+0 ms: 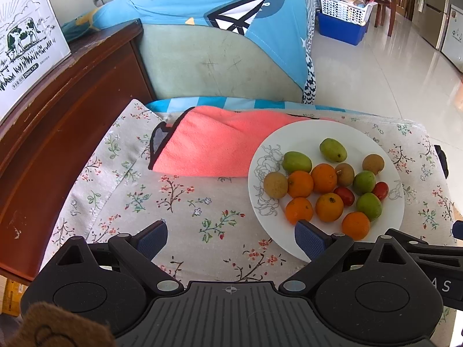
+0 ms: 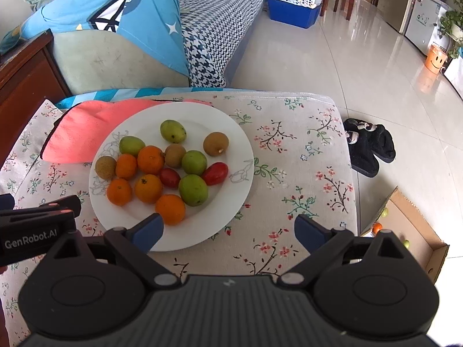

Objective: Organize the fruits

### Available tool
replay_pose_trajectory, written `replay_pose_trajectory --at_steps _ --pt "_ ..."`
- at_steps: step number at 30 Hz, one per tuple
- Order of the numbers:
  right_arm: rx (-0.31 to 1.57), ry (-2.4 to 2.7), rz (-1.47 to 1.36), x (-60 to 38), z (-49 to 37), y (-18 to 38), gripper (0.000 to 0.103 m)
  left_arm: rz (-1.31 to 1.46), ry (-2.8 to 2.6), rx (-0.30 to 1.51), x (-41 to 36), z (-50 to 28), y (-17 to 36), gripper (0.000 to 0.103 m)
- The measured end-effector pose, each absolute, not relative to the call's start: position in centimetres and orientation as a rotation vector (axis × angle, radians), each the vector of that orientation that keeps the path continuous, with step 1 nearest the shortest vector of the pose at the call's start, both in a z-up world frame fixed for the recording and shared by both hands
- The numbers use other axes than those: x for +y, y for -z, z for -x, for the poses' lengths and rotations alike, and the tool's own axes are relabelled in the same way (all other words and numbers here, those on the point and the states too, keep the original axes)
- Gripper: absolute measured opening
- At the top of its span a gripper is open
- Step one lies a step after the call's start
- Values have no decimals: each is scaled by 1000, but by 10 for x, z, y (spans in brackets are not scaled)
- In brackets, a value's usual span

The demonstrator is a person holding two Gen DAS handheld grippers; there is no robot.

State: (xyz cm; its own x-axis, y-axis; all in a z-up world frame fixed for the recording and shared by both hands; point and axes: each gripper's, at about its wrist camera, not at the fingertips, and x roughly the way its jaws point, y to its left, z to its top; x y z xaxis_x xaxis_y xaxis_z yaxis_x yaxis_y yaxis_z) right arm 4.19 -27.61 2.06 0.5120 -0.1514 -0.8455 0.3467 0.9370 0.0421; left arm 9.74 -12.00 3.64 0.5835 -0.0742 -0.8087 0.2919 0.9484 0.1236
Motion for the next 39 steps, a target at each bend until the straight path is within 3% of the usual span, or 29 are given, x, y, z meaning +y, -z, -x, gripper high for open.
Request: replay_pose_trajectory --at_steps 39 --pt "984 286 -203 -272 -41 -15 97 -318 187 920 -123 -93 -34 96"
